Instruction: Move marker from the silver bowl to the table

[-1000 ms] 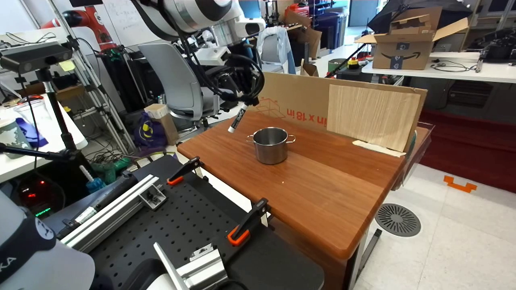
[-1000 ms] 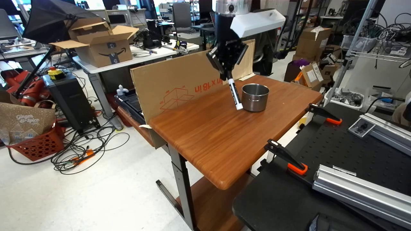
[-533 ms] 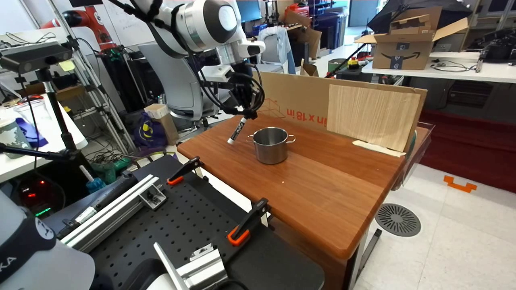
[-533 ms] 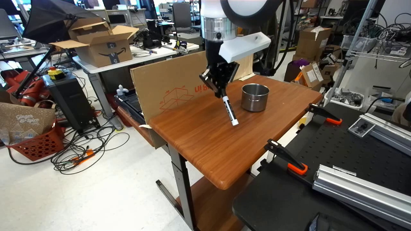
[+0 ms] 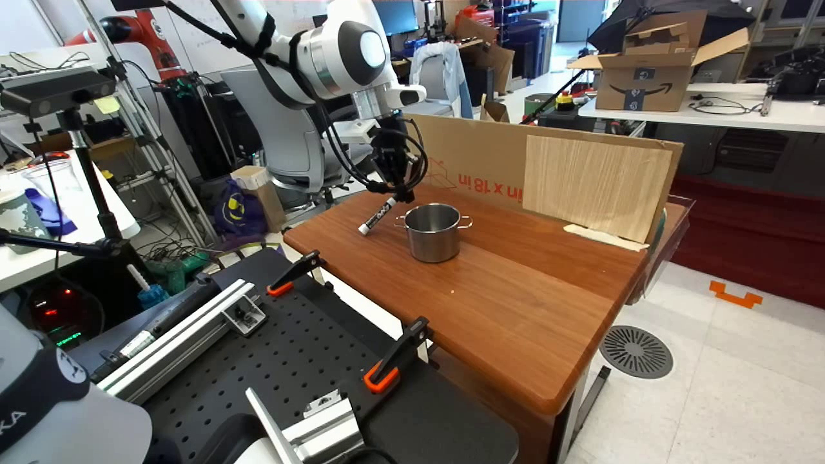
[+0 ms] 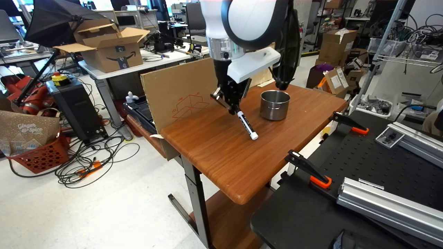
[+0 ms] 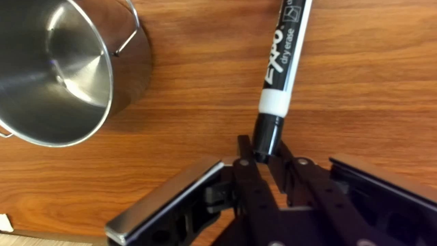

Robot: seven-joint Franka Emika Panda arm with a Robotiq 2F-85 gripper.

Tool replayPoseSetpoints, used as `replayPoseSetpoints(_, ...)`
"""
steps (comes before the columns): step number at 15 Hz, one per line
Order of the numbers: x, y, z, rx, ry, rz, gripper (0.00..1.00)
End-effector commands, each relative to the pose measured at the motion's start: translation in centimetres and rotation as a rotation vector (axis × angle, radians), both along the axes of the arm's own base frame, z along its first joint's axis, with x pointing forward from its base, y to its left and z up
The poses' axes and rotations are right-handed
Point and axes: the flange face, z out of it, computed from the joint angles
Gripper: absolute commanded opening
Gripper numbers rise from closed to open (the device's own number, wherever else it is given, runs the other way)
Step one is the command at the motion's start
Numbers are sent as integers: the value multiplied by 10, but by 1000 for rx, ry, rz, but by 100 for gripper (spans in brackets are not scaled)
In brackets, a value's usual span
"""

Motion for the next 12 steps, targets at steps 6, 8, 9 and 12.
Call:
replayPoseSetpoints(6, 21, 2, -29, -91, 47, -28, 4)
replayPoseSetpoints(8, 24, 2, -33, -100, 54, -32, 4)
replayPoseSetpoints(9, 25, 2, -34, -104, 60, -35, 4)
replayPoseSetpoints(12, 27, 2, -35, -114, 68, -39, 50)
